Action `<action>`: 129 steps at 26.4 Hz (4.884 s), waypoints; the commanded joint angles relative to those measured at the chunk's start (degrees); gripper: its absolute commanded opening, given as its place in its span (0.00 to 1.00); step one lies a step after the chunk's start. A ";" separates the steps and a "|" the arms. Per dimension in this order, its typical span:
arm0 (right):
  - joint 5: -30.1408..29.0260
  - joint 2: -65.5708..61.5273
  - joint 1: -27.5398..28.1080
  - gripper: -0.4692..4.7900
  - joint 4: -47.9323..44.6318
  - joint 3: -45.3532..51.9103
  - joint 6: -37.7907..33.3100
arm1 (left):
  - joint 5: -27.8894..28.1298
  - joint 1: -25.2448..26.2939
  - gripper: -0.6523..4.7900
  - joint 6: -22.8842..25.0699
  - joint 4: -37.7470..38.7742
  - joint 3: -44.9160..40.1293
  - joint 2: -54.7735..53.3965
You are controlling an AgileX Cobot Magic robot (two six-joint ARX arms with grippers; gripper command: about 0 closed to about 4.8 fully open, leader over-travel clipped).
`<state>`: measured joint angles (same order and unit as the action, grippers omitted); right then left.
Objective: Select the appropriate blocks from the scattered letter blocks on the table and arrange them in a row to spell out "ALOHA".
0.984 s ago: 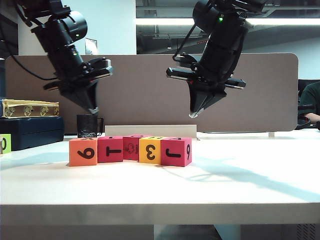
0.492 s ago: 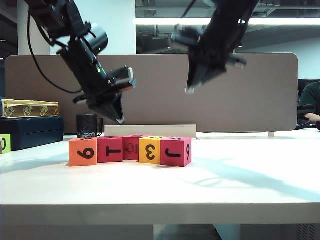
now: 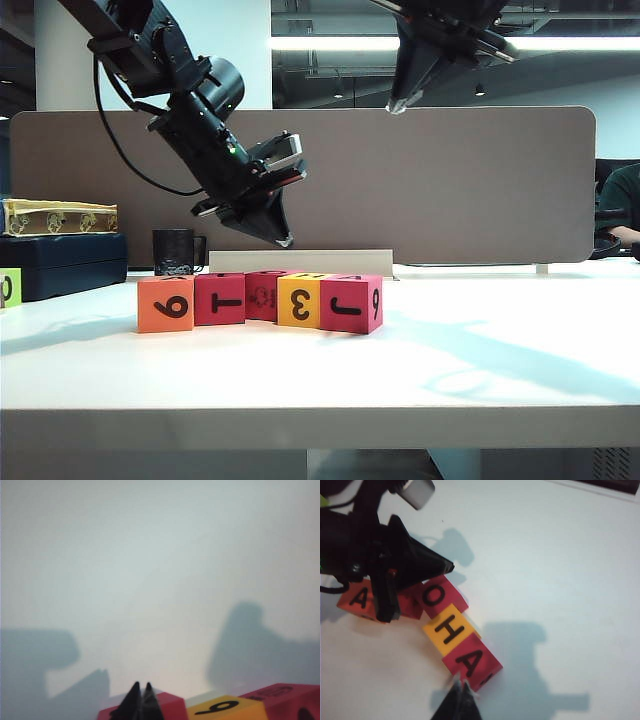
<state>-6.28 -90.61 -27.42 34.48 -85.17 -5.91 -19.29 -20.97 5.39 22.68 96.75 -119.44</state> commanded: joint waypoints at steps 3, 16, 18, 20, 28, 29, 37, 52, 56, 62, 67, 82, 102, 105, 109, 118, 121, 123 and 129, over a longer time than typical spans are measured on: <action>-0.48 0.28 -0.09 0.08 3.19 -0.13 0.63 | 2.78 -1.05 0.11 1.11 0.37 0.92 -2.32; -0.48 0.28 -0.09 0.08 3.34 -0.11 0.63 | 5.79 -1.31 0.11 4.28 9.35 0.94 -2.73; -0.48 0.28 -0.09 0.08 3.34 -0.11 0.63 | 5.79 -1.33 0.11 4.28 10.49 0.96 -2.69; -0.48 0.28 -0.09 0.08 3.34 -0.11 0.63 | 5.79 -1.38 0.11 4.28 12.02 0.96 -2.67; -0.44 0.26 -0.09 0.08 3.26 -0.11 1.46 | 5.70 -1.53 0.11 4.26 17.62 1.22 -2.10; -0.44 0.26 -0.09 0.08 3.28 -0.11 1.46 | 5.77 -1.92 0.11 4.28 18.12 1.22 -1.62; -0.46 0.26 -0.09 0.08 3.43 -0.09 1.46 | 6.69 -3.58 0.11 4.72 17.14 1.25 -0.28; 0.17 -0.04 -0.09 0.08 4.09 -0.09 1.46 | 16.22 -3.89 0.11 4.59 18.32 4.55 2.05; 0.52 -1.79 -0.09 0.08 4.31 -0.04 1.44 | 22.12 -2.38 0.11 4.68 23.02 8.41 3.30; 2.75 -8.22 -0.04 0.08 4.31 -0.04 1.46 | 23.04 6.25 0.11 0.13 33.86 8.61 4.46; 2.97 -15.28 -0.02 0.08 3.06 -0.07 1.14 | 22.95 9.35 0.11 0.22 37.29 8.50 4.35; 5.25 -18.67 0.04 0.08 2.34 -0.04 0.15 | 19.52 9.42 0.11 0.17 39.74 8.31 -1.36; 5.07 -21.24 0.04 0.08 1.46 -0.07 0.15 | 16.00 7.15 0.11 0.35 36.74 8.28 -1.46; 5.35 -21.22 0.04 0.08 1.40 -0.13 0.17 | 20.68 7.15 0.11 0.17 36.37 8.28 -1.46; 5.64 -21.18 0.04 0.08 1.25 -0.33 0.17 | 26.86 7.15 0.11 0.26 36.15 8.44 -1.18; 9.33 -20.24 0.04 0.08 3.15 -4.37 2.14 | 29.86 7.17 0.11 0.42 37.38 9.55 1.68; 9.11 -18.43 0.04 0.08 3.23 -4.87 2.16 | 27.93 7.17 0.11 0.22 39.54 10.84 4.13; 9.11 -17.53 -0.04 0.08 3.08 -4.87 2.82 | 27.78 7.17 0.11 0.20 39.45 10.84 5.42; 8.50 -15.85 -0.04 0.08 5.62 -5.20 2.97 | 18.78 7.15 0.11 -0.04 43.91 10.80 7.34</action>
<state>2.83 -107.31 -27.38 38.65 -89.80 -3.22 3.57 -13.74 5.69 62.89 107.44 -112.25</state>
